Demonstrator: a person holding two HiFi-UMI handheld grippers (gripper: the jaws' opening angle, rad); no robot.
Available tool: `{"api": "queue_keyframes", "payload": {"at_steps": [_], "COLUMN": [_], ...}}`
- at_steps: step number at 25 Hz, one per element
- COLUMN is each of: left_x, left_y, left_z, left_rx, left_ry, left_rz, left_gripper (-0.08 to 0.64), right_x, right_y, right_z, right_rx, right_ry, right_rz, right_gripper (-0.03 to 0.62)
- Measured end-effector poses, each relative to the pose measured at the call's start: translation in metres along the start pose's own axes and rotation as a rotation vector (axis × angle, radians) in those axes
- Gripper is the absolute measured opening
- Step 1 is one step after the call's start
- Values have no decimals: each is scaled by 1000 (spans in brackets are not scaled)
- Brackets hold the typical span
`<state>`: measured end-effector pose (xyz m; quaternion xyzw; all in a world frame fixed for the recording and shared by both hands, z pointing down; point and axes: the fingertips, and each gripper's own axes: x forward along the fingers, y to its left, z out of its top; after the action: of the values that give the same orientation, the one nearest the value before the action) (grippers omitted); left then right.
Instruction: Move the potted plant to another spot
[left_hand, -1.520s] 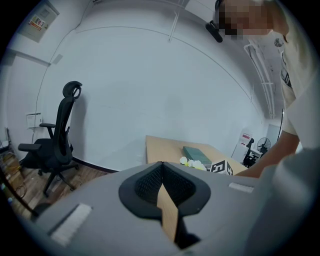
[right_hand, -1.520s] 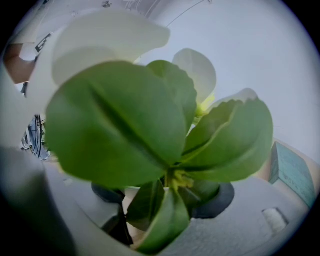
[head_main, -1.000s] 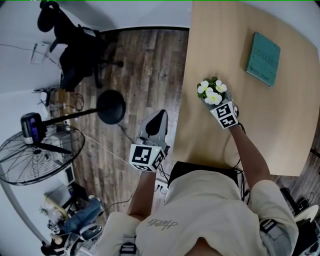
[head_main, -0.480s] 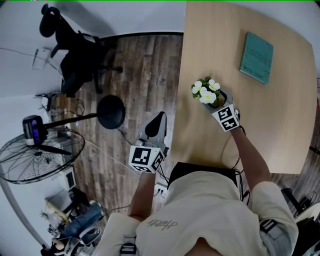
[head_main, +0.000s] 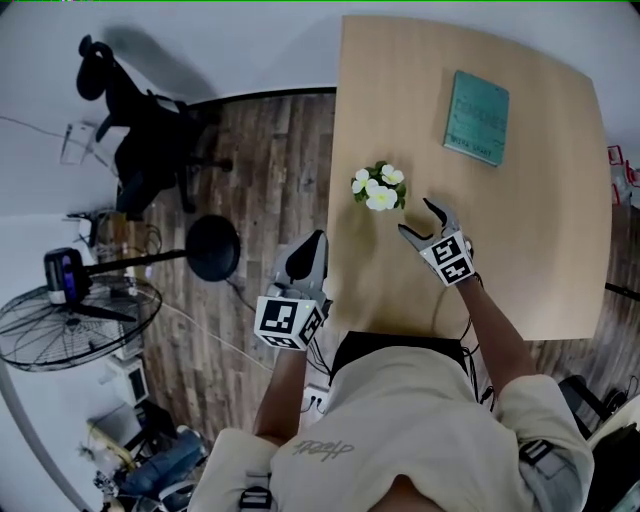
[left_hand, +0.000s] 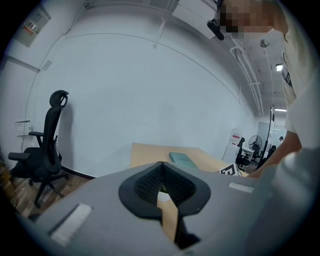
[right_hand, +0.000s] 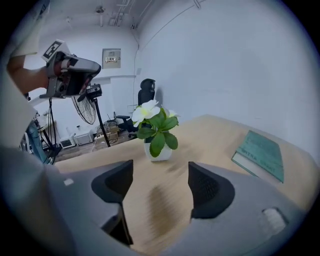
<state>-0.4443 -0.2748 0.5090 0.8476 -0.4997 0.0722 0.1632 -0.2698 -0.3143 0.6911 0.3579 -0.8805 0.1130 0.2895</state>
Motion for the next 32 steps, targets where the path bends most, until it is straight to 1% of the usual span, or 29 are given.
{"api": "queue_keyframes", "payload": {"at_steps": [3, 8, 10, 11, 12, 18, 22, 28, 32], "left_x": [3, 7, 8, 8, 9, 15, 18, 22, 27], "left_y": [-17, -50, -62, -67, -72, -103, -120, -150, -171], "left_z": [4, 15, 18, 20, 21, 38, 49, 56, 68], "left_rx": [16, 40, 49, 53, 57, 85, 112, 128, 135], "left_ry": [-10, -35, -43, -45, -47, -75, -95, -117, -146], "left_rz": [-15, -45, -51, -53, -54, -63, -69, -86, -101], "left_gripper": [20, 20, 20, 20, 20, 20, 20, 20, 20], "right_x": [-26, -74, -92, -101, -110, -164, -196, -246, -289], "right_y": [-3, -12, -18, -21, -24, -42, -57, -73, -87], "right_z": [2, 11, 14, 15, 15, 16, 19, 39, 60], "right_rx": [2, -26, -34, -36, -34, -21, 7, 3, 26], "right_ry": [-31, -89, -114, -125, -134, -174, -214, -291, -376], "right_rz": [-11, -55, -83, -99, -112, -148, -186, -230, -257], "right_gripper": [299, 168, 102, 45, 3, 3, 3, 2, 2]}}
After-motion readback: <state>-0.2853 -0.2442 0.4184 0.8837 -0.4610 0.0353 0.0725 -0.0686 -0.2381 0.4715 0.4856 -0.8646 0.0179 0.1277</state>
